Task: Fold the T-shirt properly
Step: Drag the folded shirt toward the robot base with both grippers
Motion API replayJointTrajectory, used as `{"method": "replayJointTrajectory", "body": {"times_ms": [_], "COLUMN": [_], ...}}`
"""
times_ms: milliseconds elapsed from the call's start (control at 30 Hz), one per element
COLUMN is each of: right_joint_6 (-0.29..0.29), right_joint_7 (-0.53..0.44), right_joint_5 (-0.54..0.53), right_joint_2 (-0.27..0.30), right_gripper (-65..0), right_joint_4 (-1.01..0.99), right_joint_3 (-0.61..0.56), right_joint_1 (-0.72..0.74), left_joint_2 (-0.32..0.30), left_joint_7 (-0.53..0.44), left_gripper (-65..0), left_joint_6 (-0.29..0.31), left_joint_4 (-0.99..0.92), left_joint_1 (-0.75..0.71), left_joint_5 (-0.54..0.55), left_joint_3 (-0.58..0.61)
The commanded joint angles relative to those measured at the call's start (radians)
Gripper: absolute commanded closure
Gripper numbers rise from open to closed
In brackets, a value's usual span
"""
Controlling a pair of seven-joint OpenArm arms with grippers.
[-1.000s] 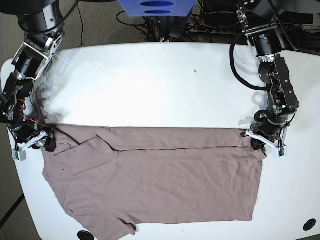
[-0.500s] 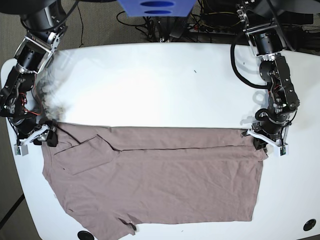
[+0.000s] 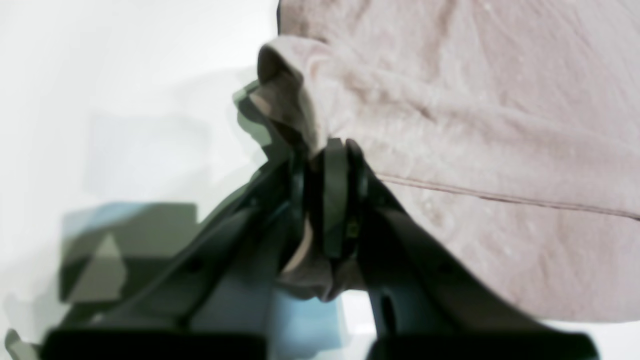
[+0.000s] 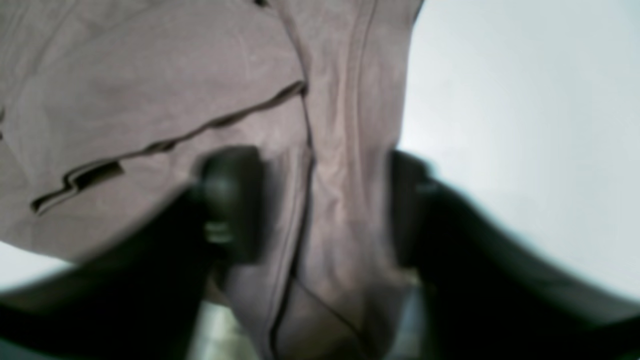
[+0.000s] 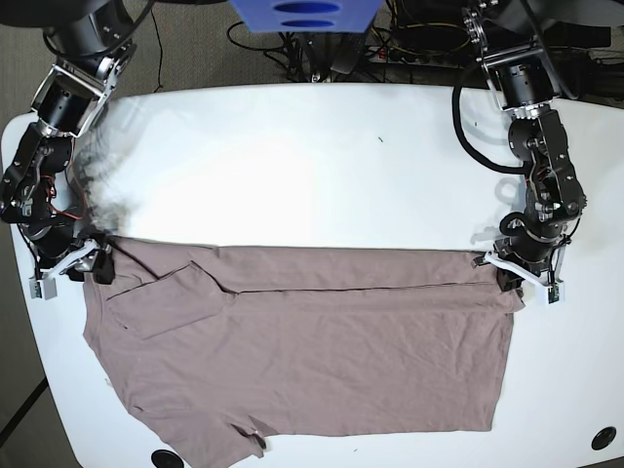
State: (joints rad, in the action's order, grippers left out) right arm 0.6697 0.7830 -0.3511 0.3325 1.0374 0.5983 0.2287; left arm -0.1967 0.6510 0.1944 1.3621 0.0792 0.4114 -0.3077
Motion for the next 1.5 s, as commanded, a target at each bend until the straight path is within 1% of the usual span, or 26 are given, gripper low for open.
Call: {"method": "replayJointTrajectory", "body": {"times_ms": [0, 133, 200, 333, 667, 867, 1133, 1467], "right_joint_6": [0.011, 0.019, 0.027, 0.028, 0.028, 0.028, 0.028, 0.028], "right_joint_7": [0.051, 0.055, 0.057, 0.064, 0.091, 0.110, 0.116, 0.157], "right_joint_5": [0.024, 0.024, 0.025, 0.022, 0.017, 0.015, 0.010, 0.010], "right_joint_2": [0.008, 0.012, 0.015, 0.014, 0.033, 0.030, 0.017, 0.002], "right_gripper": [-20.1, -3.9, 0.0, 0.0, 0.0, 0.0, -0.4, -0.6], "right_joint_4": [-0.019, -0.022, -0.022, -0.014, 0.027, 0.048, 0.094, 0.202], "right_joint_3": [0.005, 0.003, 0.003, 0.003, 0.008, 0.007, 0.006, 0.008], "right_joint_1": [0.016, 0.020, 0.022, 0.029, 0.033, 0.008, -0.046, -0.115], "left_joint_2": [-0.007, -0.008, -0.008, -0.010, -0.019, -0.033, -0.051, -0.042], "left_joint_7": [0.016, 0.022, 0.023, 0.025, 0.032, 0.032, 0.042, 0.061], "left_gripper": [0.0, 0.0, 0.0, 0.0, 0.0, 0.0, 0.0, -0.2], "left_joint_6": [-0.001, 0.001, 0.003, 0.002, 0.005, 0.002, 0.003, 0.002], "left_joint_4": [0.012, 0.011, 0.013, 0.044, 0.134, 0.176, 0.168, 0.244], "left_joint_1": [0.000, -0.011, -0.017, -0.031, -0.086, -0.122, -0.142, -0.208], "left_joint_5": [-0.006, -0.006, -0.005, 0.000, 0.001, -0.002, 0.004, -0.002], "left_joint_3": [0.004, 0.003, 0.003, -0.003, -0.019, -0.033, -0.020, -0.029]}}
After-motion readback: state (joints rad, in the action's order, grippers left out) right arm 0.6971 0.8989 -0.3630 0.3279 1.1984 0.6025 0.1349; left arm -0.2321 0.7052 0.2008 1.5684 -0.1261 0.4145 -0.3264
